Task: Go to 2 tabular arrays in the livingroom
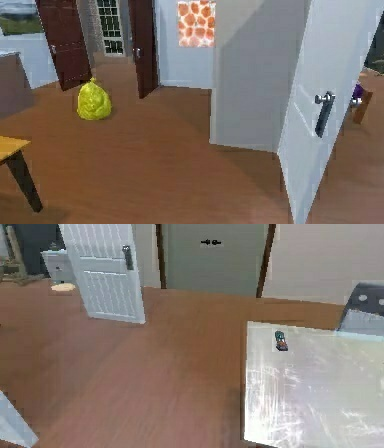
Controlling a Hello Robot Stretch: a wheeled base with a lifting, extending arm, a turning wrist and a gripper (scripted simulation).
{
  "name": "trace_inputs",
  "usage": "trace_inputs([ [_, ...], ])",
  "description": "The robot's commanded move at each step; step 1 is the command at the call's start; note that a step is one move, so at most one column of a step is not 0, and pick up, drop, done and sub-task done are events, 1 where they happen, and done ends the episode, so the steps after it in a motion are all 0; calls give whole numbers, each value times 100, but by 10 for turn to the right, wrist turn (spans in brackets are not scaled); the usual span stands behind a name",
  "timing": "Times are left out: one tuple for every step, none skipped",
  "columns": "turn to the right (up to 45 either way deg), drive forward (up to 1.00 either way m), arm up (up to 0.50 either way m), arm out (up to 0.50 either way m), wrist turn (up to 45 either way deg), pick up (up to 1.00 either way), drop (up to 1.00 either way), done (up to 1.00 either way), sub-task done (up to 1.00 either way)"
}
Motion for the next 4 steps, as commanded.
trace_inputs([
  [420, 0, 0, 0, 0, 0, 0, 0, 0],
  [0, 65, 0, 0, 0, 0, 0, 0, 0],
  [450, 0, 0, 0, 0, 0, 0, 0, 0],
  [240, 0, 0, 0, 0, 0, 0, 0, 0],
])
